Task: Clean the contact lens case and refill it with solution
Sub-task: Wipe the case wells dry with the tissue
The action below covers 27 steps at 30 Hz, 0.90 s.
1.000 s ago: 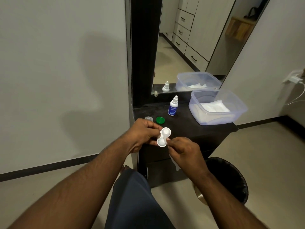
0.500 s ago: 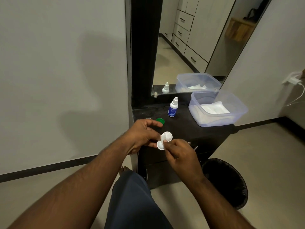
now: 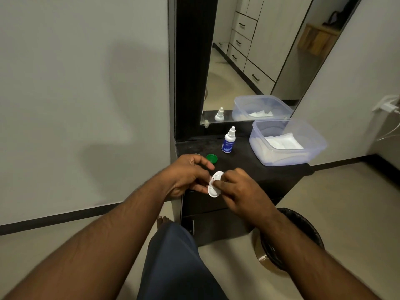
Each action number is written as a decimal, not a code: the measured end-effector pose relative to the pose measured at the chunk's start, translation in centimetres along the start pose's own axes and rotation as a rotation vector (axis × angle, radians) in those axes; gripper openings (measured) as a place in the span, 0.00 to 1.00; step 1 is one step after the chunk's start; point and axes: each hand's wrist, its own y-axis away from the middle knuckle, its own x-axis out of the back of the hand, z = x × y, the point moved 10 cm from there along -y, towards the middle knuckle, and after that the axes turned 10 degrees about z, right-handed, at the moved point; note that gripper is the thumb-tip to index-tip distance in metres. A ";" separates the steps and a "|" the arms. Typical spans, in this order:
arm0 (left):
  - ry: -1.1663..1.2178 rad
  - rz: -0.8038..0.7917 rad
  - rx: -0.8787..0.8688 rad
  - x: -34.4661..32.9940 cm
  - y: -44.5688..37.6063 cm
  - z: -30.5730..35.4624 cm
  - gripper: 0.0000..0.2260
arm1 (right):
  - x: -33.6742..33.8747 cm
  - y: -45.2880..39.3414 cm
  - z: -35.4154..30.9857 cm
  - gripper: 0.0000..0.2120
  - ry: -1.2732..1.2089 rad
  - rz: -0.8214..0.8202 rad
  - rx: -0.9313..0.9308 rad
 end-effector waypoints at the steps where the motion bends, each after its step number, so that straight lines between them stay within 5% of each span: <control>1: -0.002 0.000 0.007 0.0 -0.1 0.0 0.14 | -0.1 0.0 -0.4 0.16 0.006 -0.007 0.025; 12: 0.014 0.014 0.051 0.2 -0.1 -0.4 0.12 | 0.5 0.3 -1.9 0.18 0.250 0.014 0.110; 27: 0.011 0.024 0.041 0.2 -0.3 -0.5 0.10 | 0.5 0.6 -1.3 0.18 0.189 0.045 -0.001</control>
